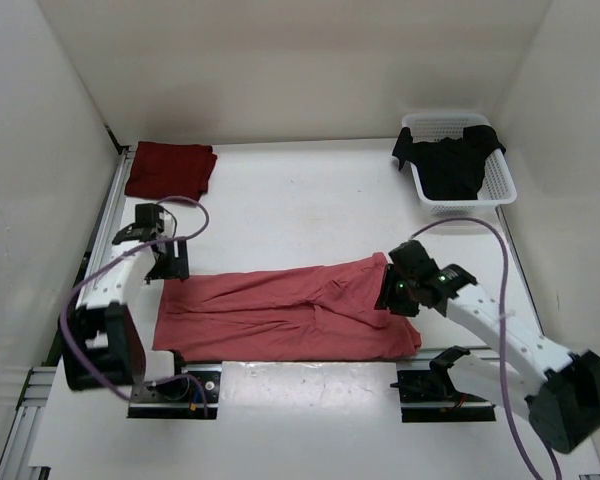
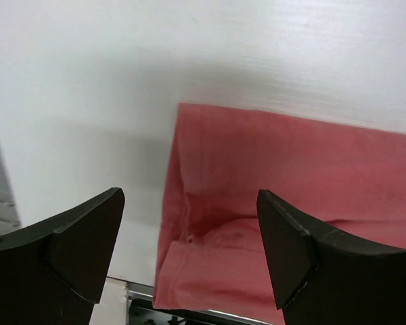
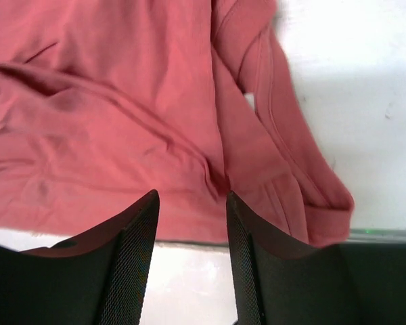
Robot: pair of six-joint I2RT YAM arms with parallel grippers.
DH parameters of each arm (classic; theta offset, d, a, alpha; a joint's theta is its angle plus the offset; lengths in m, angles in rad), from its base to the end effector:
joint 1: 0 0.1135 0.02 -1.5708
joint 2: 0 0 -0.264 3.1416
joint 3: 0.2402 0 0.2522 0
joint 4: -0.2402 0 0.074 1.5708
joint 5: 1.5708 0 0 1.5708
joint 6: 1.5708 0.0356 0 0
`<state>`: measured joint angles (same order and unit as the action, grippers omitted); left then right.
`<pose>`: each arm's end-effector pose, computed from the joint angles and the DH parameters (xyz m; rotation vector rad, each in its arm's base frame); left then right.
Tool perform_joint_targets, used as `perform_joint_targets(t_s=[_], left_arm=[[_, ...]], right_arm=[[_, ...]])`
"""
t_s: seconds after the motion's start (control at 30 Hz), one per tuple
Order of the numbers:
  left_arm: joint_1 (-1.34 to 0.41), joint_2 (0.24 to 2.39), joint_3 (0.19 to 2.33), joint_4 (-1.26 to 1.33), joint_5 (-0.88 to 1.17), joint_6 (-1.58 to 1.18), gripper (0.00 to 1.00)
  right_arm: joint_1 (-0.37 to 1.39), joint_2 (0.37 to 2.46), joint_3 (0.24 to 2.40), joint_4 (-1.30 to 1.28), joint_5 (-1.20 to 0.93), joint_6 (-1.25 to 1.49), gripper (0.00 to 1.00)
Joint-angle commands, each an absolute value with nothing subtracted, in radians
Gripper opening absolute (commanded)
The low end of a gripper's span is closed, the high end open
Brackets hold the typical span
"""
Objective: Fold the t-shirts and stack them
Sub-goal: Fold the other side of the tshirt into a rectangle
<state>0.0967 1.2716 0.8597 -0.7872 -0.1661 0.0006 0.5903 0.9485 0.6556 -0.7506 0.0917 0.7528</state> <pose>0.2287 0.0281 0.2210 -0.1762 2.7623 0.2554 0.1456 0.0936 0.2201 0.2479 2.6401 0.3501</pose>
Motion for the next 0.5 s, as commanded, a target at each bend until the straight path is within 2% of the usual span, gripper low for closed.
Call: perform_joint_targets(t_s=[0.0,0.17,0.27,0.33,0.4,0.47], left_arm=[[0.100,1.374,0.848,-0.756,-0.120,0.000,0.90],[0.109,1.457,0.857,-0.735,-0.120,0.000,0.90],[0.118,1.482,0.857,-0.723,-0.129,0.000,0.90],[0.127,1.494,0.857,-0.710,-0.138,0.000,0.86],[0.127,1.522,0.845,-0.699,-0.138,0.000,0.73],[0.136,1.537,0.845,-0.699,-0.127,0.000,0.62]], right_arm=[[0.595,1.087,0.692,-0.654,0.098,0.712,0.49],[0.545,1.215,0.718,-0.614,0.098,0.692,0.49],[0.545,1.224,0.703,-0.603,0.098,0.692,0.49],[0.545,1.224,0.683,-0.578,0.087,0.692,0.47],[0.535,1.224,0.647,-0.557,0.065,0.702,0.41],[0.512,1.224,0.618,-0.532,0.034,0.703,0.27]])
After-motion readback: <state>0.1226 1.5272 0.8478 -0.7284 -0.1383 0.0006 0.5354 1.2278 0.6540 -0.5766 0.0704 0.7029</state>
